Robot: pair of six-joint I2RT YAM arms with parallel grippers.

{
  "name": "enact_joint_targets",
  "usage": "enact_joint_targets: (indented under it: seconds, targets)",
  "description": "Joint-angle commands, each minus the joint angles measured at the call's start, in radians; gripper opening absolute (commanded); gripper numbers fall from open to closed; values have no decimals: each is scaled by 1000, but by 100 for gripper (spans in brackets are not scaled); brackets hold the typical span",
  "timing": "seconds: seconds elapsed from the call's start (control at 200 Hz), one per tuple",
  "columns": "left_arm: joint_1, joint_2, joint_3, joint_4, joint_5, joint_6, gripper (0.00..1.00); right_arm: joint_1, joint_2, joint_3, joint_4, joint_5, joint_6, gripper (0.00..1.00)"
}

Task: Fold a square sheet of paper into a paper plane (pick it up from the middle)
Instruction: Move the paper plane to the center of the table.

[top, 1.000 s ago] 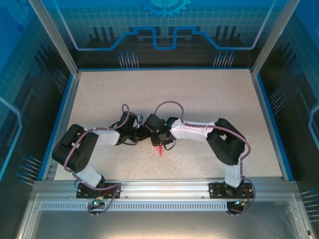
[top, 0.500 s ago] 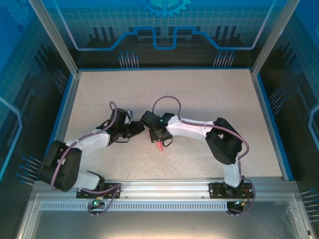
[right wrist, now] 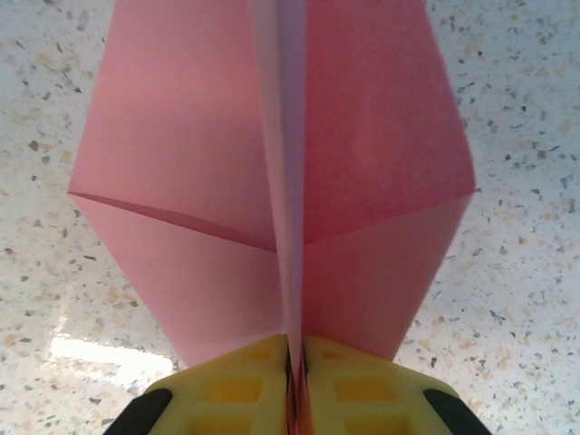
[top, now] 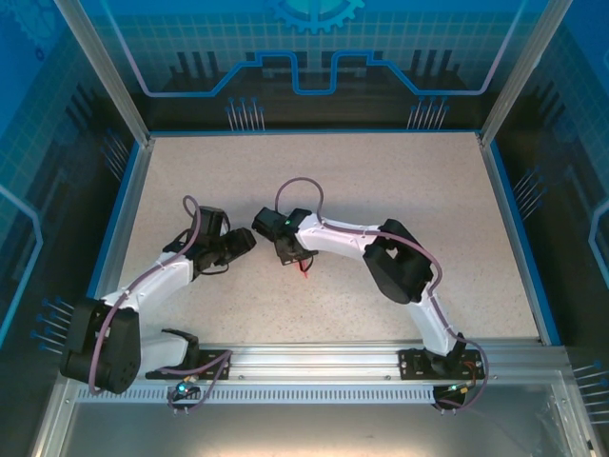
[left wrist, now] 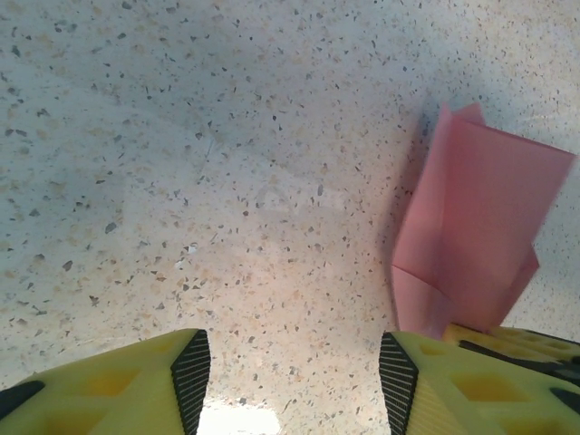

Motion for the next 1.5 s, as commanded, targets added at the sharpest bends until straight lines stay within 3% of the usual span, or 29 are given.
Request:
enact_joint_targets:
  seconds: [0.0, 0.21, 0.66, 0.91, 1.33, 1.495]
  targets:
    - [9, -23, -15, -34, -19, 10, 57, -5, 27, 30, -26, 13, -14, 15]
    - [9, -23, -15, -37, -16, 12, 59, -5, 49, 25, -13, -1, -9, 18]
    - [9, -29, -11, -48, -14, 21, 60, -4, 104, 53, -27, -17, -18, 16]
    - [9, -29, -6, -53, -17, 26, 61, -4, 39, 79, -28, 23, -36, 9]
    - [9, -39, 6, -87, -51, 36, 64, -102, 118, 233, 73, 40, -126, 9]
    - [9, -62, 14, -121, -121, 57, 75, -128, 207, 305, 91, 12, -155, 10]
